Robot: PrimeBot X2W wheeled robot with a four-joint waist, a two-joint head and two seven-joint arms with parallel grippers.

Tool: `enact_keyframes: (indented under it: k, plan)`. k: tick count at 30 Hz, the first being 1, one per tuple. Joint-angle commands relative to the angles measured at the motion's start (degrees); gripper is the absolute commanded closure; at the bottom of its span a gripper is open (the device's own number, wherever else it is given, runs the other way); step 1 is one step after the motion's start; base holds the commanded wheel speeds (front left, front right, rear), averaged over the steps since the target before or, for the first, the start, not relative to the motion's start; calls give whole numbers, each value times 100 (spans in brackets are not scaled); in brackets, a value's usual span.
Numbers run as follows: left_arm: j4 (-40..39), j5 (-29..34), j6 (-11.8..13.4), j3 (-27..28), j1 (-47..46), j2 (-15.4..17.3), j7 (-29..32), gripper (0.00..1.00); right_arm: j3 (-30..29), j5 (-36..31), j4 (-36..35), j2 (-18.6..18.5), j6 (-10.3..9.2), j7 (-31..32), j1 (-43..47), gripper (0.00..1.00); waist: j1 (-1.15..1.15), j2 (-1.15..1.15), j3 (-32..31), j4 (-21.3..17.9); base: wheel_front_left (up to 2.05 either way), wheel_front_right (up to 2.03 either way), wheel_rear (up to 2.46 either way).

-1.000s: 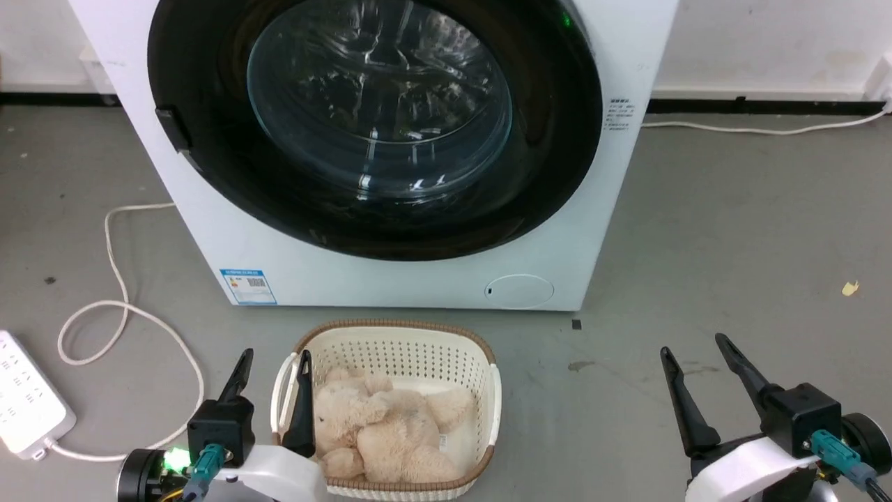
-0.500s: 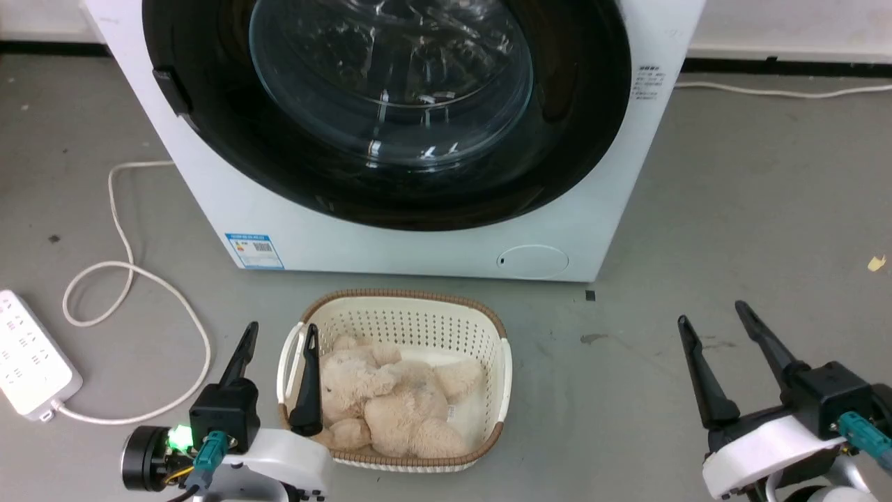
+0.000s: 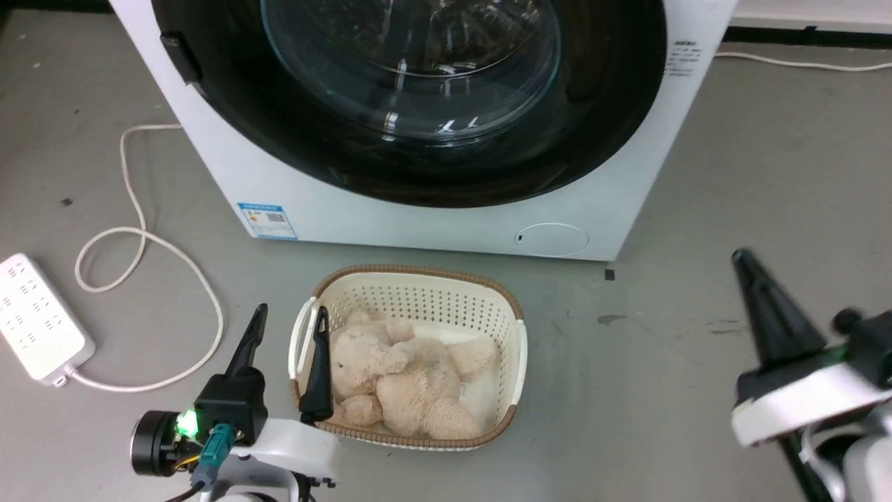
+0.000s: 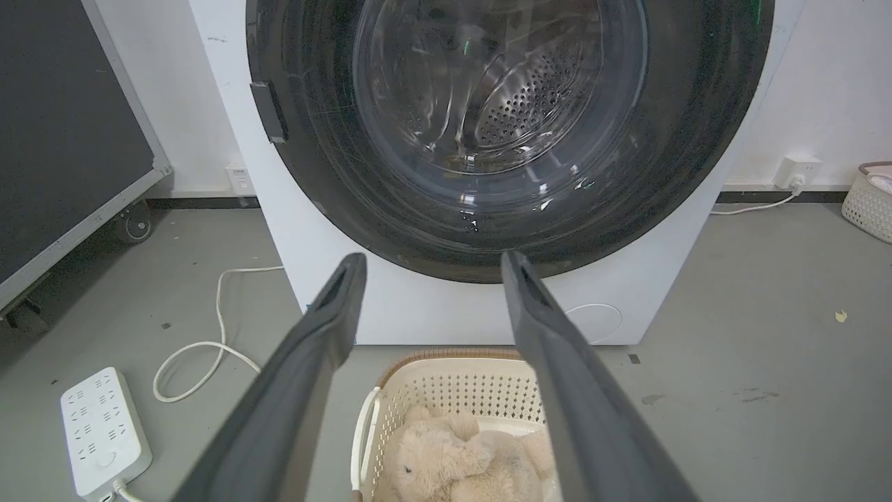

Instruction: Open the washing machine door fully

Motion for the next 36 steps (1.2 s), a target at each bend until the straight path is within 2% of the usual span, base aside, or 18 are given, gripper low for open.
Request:
enact_keyframes:
  k: [1, 9, 17, 29, 35, 36]
  plan:
    - [-38, -52, 57, -52, -165, 4, -71, 0, -132, 259, -56, -50, -2, 54, -258, 100, -1, 0, 66, 56, 0, 0, 0]
    - [-88, -83, 145, -206, -266, 5, -167, 0, -592, 1087, -62, 91, -3, 522, -910, 100, -1, 0, 348, 249, 0, 0, 0]
    - [-174, -133, 259, -284, -336, 5, -262, 0, -1057, 1878, 264, 289, -3, 1240, -1865, 100, -1, 0, 666, 394, 0, 0, 0]
    - [-269, -191, 370, -403, -397, 6, -406, 0, -1882, 2786, 1411, 361, -4, 2412, -3328, 100, -1, 0, 1088, 644, 0, 0, 0]
    - [-297, -212, 407, -485, -454, 6, -466, 0, -2146, 2986, 1925, 311, -4, 2939, -3964, 100, -1, 0, 1246, 741, 0, 0, 0]
    - [-369, -251, 446, -525, -504, 6, -514, 0, -2373, 3092, 2308, 296, -4, 3356, -4484, 100, -1, 0, 1382, 802, 0, 0, 0]
